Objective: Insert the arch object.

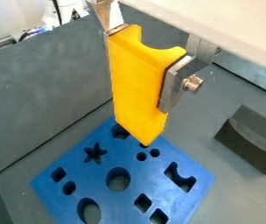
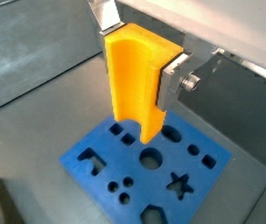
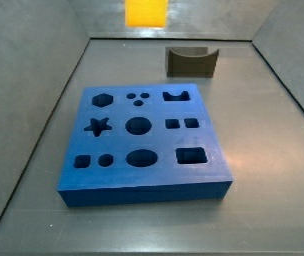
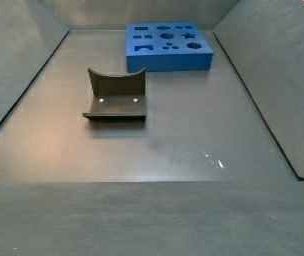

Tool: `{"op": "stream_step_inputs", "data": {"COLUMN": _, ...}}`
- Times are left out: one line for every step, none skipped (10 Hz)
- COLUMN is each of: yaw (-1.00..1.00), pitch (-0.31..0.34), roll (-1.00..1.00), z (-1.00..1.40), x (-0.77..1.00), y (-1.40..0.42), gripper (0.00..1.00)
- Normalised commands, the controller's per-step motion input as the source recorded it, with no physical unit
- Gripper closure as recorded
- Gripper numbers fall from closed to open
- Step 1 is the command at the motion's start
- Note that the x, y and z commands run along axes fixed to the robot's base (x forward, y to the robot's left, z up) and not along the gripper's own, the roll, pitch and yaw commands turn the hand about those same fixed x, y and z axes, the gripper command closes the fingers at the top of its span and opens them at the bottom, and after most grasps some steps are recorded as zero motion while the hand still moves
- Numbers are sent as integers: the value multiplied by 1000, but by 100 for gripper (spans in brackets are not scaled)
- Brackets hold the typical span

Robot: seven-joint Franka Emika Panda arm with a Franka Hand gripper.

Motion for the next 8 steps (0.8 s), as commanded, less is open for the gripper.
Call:
{"op": "stream_step_inputs", "data": {"yaw": 0, "pitch": 0, "roll": 0, "z": -1000, "x": 657, "y": 706, "gripper": 100}}
{"op": "stream_step_inputs", "data": {"yaw": 0, "pitch": 0, "roll": 0, "z": -1000, "x": 654, "y": 706, "gripper": 100}}
{"op": "stream_step_inputs", "data": {"yaw": 0, "pitch": 0, "roll": 0, "z": -1000, "x": 651, "y": 706, "gripper": 100}}
{"op": "stream_step_inputs", "data": {"yaw": -29, "pitch": 0, "roll": 0, "z": -1000, "x": 637, "y": 429, "gripper": 100}}
{"op": "stream_step_inputs", "data": {"yaw": -43, "pitch": 0, "roll": 90, "z": -1000, "x": 669, "y": 0, "gripper": 100}}
{"op": "stream_step_inputs", "data": {"yaw": 0, "pitch": 67, "roll": 277, "z": -669, "x": 651, "y": -331, "gripper": 100}}
{"op": "stream_step_inputs", "data": {"yaw": 114, "pitch": 63, "roll": 337, "z": -551, "x": 471, "y": -386, "gripper": 100}}
{"op": "stream_step_inputs", "data": {"yaw": 126, "pitch": 66, "roll": 306, "z": -617, "x": 340, "y": -311, "gripper": 100}}
